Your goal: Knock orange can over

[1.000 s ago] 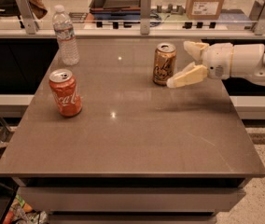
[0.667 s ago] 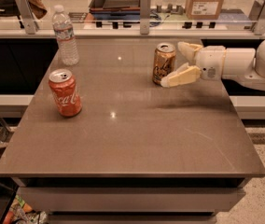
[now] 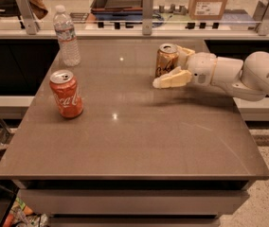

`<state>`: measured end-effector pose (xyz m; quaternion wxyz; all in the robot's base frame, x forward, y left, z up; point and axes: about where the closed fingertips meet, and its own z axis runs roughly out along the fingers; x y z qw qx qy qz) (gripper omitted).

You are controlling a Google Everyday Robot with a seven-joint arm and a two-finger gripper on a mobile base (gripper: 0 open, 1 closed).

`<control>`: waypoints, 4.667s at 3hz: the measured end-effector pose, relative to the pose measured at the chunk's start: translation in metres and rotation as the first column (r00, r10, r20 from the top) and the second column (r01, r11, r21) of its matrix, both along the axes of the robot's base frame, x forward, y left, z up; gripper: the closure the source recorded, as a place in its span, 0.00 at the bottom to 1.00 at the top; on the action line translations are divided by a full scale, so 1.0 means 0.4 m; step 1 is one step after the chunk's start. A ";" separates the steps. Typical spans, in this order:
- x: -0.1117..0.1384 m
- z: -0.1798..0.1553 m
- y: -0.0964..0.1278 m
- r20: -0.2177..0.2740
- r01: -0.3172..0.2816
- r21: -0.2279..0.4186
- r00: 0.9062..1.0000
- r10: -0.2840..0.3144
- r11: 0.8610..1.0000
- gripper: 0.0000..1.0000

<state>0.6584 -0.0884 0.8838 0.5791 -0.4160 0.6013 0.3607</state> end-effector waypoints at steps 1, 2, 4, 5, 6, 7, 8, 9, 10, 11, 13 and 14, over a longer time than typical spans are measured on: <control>-0.001 0.002 0.011 0.002 -0.008 0.000 1.000 0.008 1.000 0.19; -0.002 0.003 0.018 0.002 -0.012 0.001 1.000 0.012 1.000 0.43; -0.003 0.004 0.034 0.002 -0.022 0.002 1.000 0.022 1.000 0.89; -0.003 0.007 0.040 0.002 -0.027 -0.004 1.000 0.027 1.000 1.00; 0.006 0.025 0.033 -0.009 -0.020 -0.089 1.000 0.019 0.996 1.00; 0.025 0.043 0.017 -0.029 0.006 -0.275 0.999 -0.014 0.961 1.00; 0.043 0.035 -0.009 -0.045 0.031 -0.428 0.997 -0.056 0.903 1.00; 0.046 0.012 -0.023 -0.050 0.041 -0.552 0.995 -0.082 0.833 1.00; 0.036 -0.013 -0.039 -0.040 0.060 -0.666 0.992 -0.116 0.744 1.00; 0.021 -0.041 -0.046 -0.028 0.066 -0.755 0.991 -0.133 0.652 1.00; 0.010 -0.088 -0.035 -0.026 0.052 -0.822 0.991 -0.128 0.568 1.00; 0.010 -0.090 -0.032 -0.028 0.049 -0.822 0.992 -0.126 0.568 0.87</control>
Offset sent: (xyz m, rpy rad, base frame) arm -0.0005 0.0041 0.0009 0.0017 -0.0025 0.0074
